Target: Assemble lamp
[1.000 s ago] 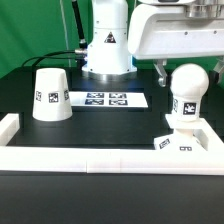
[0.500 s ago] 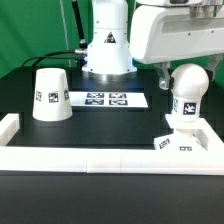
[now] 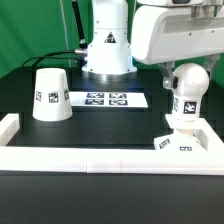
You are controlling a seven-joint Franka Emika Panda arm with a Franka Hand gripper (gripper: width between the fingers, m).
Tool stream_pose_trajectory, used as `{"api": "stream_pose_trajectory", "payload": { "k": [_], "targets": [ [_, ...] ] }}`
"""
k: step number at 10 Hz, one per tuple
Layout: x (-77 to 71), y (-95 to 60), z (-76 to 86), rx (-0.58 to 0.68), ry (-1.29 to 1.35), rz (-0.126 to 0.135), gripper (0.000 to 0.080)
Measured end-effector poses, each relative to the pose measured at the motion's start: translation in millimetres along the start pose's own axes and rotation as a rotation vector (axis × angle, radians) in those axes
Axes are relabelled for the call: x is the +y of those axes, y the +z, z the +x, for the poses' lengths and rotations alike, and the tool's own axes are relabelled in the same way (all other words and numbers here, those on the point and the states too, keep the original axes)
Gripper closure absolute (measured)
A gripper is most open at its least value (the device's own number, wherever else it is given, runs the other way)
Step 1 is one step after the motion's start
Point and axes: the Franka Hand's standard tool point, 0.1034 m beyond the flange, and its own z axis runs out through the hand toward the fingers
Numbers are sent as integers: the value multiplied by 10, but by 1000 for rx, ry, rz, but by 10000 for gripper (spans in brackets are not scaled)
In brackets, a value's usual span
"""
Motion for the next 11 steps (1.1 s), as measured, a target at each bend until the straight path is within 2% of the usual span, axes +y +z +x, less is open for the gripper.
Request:
{"api": "stream_pose_trajectory", "payload": {
  "k": [3, 8, 11],
  "targets": [
    [-8, 1, -1, 0, 103, 3, 222],
    [-60, 7, 11, -1, 623, 4, 220],
    [-92, 8, 24, -2, 909, 15, 220]
  ]
}}
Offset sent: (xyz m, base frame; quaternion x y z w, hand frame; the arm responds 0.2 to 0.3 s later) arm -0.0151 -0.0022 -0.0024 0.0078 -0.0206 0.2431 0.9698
